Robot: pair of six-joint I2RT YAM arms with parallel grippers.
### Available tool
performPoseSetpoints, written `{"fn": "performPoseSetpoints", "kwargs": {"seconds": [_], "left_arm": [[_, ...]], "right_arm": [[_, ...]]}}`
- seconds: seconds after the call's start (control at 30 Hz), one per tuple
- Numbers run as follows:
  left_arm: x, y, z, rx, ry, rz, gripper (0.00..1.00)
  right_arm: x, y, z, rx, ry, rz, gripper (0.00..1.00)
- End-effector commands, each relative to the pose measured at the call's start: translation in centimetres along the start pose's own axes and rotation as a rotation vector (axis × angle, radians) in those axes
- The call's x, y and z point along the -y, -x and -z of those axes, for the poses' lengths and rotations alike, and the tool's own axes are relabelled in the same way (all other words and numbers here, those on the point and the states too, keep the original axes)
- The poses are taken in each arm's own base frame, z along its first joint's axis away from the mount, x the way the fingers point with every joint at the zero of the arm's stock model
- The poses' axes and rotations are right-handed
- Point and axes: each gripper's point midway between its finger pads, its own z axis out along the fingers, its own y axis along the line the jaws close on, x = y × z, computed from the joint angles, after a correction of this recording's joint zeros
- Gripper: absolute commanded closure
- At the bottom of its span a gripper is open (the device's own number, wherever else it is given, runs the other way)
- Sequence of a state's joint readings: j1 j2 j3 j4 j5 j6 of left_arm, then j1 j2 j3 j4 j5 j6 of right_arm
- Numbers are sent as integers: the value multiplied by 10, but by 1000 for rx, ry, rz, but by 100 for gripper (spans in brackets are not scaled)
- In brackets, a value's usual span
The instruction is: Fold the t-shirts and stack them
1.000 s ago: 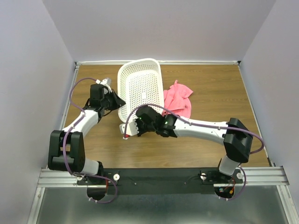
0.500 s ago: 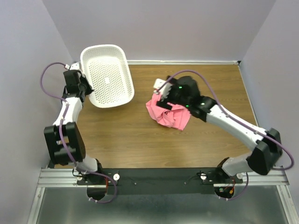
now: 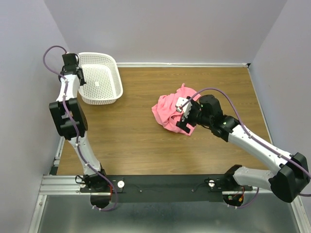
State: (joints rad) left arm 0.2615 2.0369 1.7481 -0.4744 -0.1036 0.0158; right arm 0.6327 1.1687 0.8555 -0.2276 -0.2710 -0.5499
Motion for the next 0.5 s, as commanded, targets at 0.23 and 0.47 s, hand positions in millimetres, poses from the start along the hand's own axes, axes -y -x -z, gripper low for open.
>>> {"fn": "performPoseSetpoints", "kwargs": {"seconds": [0.23, 0.47], "left_arm": [[-41, 83, 57, 150, 97, 82, 38], [-6, 106, 167, 499, -134, 185, 34]], "right_arm": [[7, 3, 1, 8, -19, -57, 0], [38, -31, -8, -78, -86, -266, 0]]}}
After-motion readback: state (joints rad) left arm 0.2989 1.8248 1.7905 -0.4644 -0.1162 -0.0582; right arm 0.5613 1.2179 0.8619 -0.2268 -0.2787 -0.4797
